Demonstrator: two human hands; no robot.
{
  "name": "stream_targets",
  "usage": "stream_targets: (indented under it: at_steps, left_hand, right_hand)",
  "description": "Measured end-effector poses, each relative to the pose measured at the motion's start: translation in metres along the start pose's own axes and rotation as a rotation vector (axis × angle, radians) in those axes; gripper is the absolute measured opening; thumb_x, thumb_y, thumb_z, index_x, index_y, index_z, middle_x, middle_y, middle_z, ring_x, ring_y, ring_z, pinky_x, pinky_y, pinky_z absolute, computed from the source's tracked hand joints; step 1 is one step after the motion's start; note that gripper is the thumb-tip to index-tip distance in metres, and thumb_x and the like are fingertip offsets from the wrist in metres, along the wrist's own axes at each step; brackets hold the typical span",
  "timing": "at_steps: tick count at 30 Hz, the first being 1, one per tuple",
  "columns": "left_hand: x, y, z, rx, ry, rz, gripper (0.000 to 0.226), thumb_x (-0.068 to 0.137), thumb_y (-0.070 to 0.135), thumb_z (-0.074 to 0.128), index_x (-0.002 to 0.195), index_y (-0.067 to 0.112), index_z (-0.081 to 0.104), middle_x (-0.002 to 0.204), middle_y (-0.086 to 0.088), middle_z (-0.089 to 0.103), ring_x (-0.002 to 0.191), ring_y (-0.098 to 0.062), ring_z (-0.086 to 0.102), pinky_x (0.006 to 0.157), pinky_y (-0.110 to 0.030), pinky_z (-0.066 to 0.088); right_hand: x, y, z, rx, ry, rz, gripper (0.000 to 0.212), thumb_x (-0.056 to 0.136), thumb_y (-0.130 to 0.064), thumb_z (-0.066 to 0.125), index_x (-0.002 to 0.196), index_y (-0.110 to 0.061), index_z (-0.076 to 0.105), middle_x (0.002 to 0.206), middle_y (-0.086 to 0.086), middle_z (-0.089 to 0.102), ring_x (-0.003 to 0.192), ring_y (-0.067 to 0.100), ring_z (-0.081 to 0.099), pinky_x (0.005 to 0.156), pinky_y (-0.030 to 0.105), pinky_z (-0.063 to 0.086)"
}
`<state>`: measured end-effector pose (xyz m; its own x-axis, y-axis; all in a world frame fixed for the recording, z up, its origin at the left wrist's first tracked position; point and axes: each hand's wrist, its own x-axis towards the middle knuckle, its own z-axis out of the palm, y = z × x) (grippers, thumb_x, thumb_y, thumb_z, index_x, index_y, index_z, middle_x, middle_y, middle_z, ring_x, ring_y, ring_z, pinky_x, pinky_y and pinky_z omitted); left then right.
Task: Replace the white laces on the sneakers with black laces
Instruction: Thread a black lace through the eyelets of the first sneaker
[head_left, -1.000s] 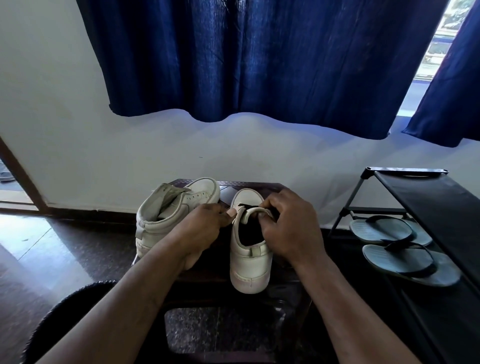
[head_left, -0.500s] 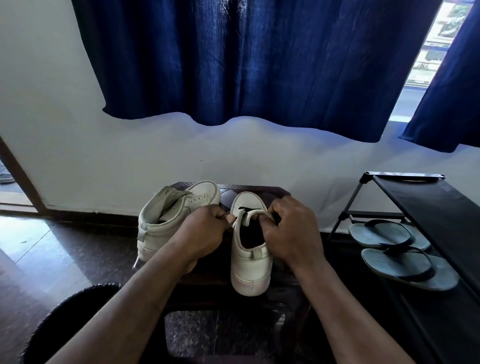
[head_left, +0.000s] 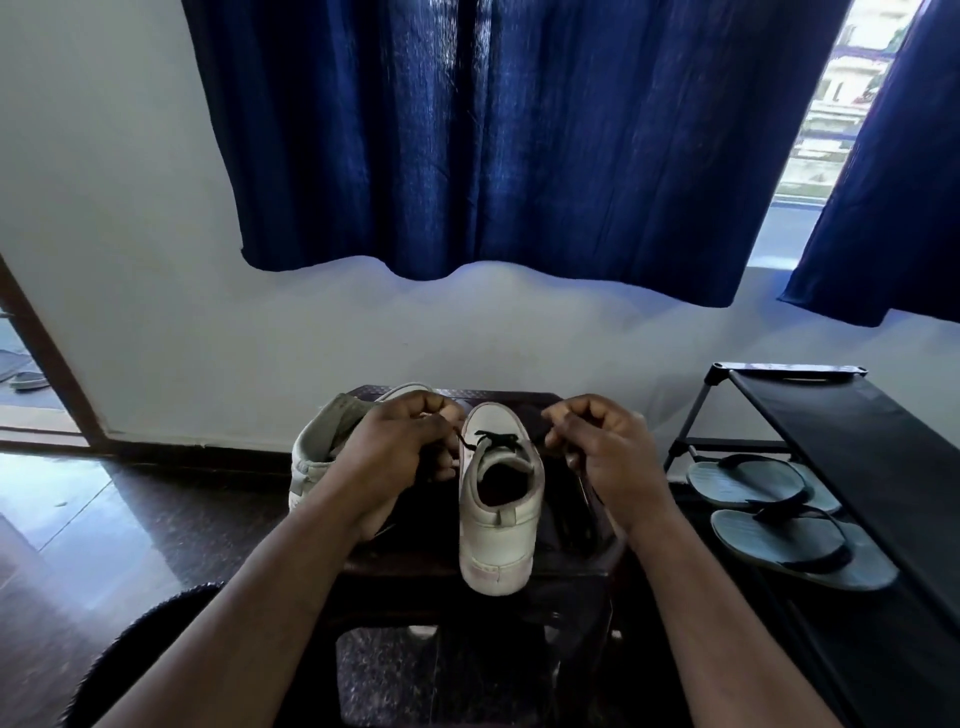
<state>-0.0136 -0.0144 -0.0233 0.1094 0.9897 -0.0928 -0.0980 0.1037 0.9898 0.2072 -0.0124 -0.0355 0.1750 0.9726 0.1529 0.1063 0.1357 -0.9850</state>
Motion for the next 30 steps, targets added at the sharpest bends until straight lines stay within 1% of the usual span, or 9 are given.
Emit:
stream_targets:
  at_steps: [2, 6, 9, 11, 13, 16, 19, 25, 30]
  left_hand:
    - [-0.006, 0.014, 0.001, -0.026, 0.002, 0.022, 0.016, 0.106, 0.008, 0.055, 0.104, 0.002, 0.069, 0.075, -0.005, 0.062, 0.06, -0.016, 0.055, 0.058, -0.026, 0.054]
    - [-0.012, 0.055, 0.011, -0.02, -0.028, 0.071, 0.019, 0.106, 0.008, 0.055, 0.108, -0.002, 0.071, 0.08, -0.007, 0.068, 0.062, -0.017, 0.06, 0.061, -0.029, 0.056]
    - [-0.015, 0.093, 0.019, -0.037, -0.051, 0.111, 0.02, 0.106, 0.009, 0.054, 0.107, 0.001, 0.073, 0.084, -0.007, 0.072, 0.065, -0.017, 0.066, 0.065, -0.031, 0.06]
    - [-0.015, 0.118, 0.023, -0.083, -0.061, 0.114, 0.021, 0.107, 0.01, 0.053, 0.106, 0.004, 0.073, 0.088, -0.007, 0.075, 0.069, -0.018, 0.07, 0.068, -0.032, 0.061]
    - [-0.019, 0.142, 0.027, -0.131, -0.056, 0.118, 0.023, 0.108, 0.011, 0.051, 0.105, 0.005, 0.073, 0.09, -0.008, 0.076, 0.071, -0.019, 0.071, 0.068, -0.032, 0.061]
    - [-0.03, 0.178, 0.031, -0.175, -0.049, 0.15, 0.027, 0.109, 0.01, 0.046, 0.11, 0.002, 0.071, 0.092, -0.01, 0.078, 0.074, -0.022, 0.072, 0.072, -0.036, 0.063]
    - [-0.044, 0.208, 0.032, -0.178, -0.056, 0.201, 0.028, 0.109, 0.008, 0.044, 0.114, 0.001, 0.07, 0.102, -0.015, 0.079, 0.079, -0.025, 0.073, 0.076, -0.038, 0.064]
    - [-0.064, 0.257, 0.035, -0.144, -0.124, 0.307, 0.036, 0.106, -0.002, 0.035, 0.118, -0.001, 0.069, 0.106, -0.015, 0.079, 0.091, -0.032, 0.077, 0.076, -0.037, 0.063]
    - [-0.073, 0.283, 0.041, -0.076, -0.161, 0.401, 0.031, 0.105, -0.004, 0.041, 0.12, 0.002, 0.068, 0.107, -0.012, 0.079, 0.093, -0.031, 0.077, 0.077, -0.035, 0.062]
  right_hand:
    - [0.0, -0.011, -0.002, 0.009, 0.024, -0.001, 0.014, 0.099, -0.009, 0.067, 0.087, -0.006, 0.076, 0.069, 0.009, 0.072, 0.061, 0.018, 0.055, 0.056, 0.025, 0.045]
    - [0.002, -0.051, -0.002, -0.085, -0.042, -0.037, 0.013, 0.099, -0.015, 0.068, 0.09, -0.013, 0.078, 0.079, 0.007, 0.077, 0.066, 0.021, 0.059, 0.064, 0.034, 0.049]
    - [0.003, -0.097, -0.004, -0.175, -0.086, -0.134, 0.014, 0.1, -0.015, 0.066, 0.095, -0.018, 0.078, 0.084, 0.002, 0.078, 0.066, 0.016, 0.062, 0.063, 0.025, 0.05]
    - [0.003, -0.126, -0.005, -0.203, -0.099, -0.159, 0.014, 0.101, -0.017, 0.064, 0.097, -0.019, 0.077, 0.087, 0.0, 0.079, 0.062, 0.013, 0.06, 0.056, 0.017, 0.045]
    - [0.002, -0.15, -0.006, -0.186, -0.094, -0.164, 0.014, 0.101, -0.017, 0.064, 0.097, -0.018, 0.077, 0.088, 0.0, 0.079, 0.061, 0.011, 0.059, 0.053, 0.013, 0.042]
    - [-0.002, -0.183, -0.005, -0.136, -0.088, -0.185, 0.013, 0.101, -0.014, 0.065, 0.098, -0.013, 0.078, 0.087, 0.004, 0.079, 0.06, 0.009, 0.06, 0.051, 0.013, 0.042]
    - [-0.007, -0.215, -0.003, -0.085, -0.087, -0.234, 0.014, 0.101, -0.009, 0.064, 0.1, -0.009, 0.077, 0.086, 0.008, 0.079, 0.058, 0.005, 0.061, 0.05, 0.013, 0.043]
    - [-0.01, -0.273, -0.003, -0.019, -0.078, -0.282, 0.015, 0.101, -0.012, 0.064, 0.099, -0.014, 0.079, 0.089, 0.005, 0.08, 0.063, 0.012, 0.062, 0.051, 0.02, 0.044]
    - [-0.007, -0.309, -0.006, 0.009, -0.109, -0.353, 0.012, 0.097, -0.01, 0.069, 0.1, -0.014, 0.08, 0.093, 0.009, 0.079, 0.065, 0.015, 0.063, 0.051, 0.021, 0.042]
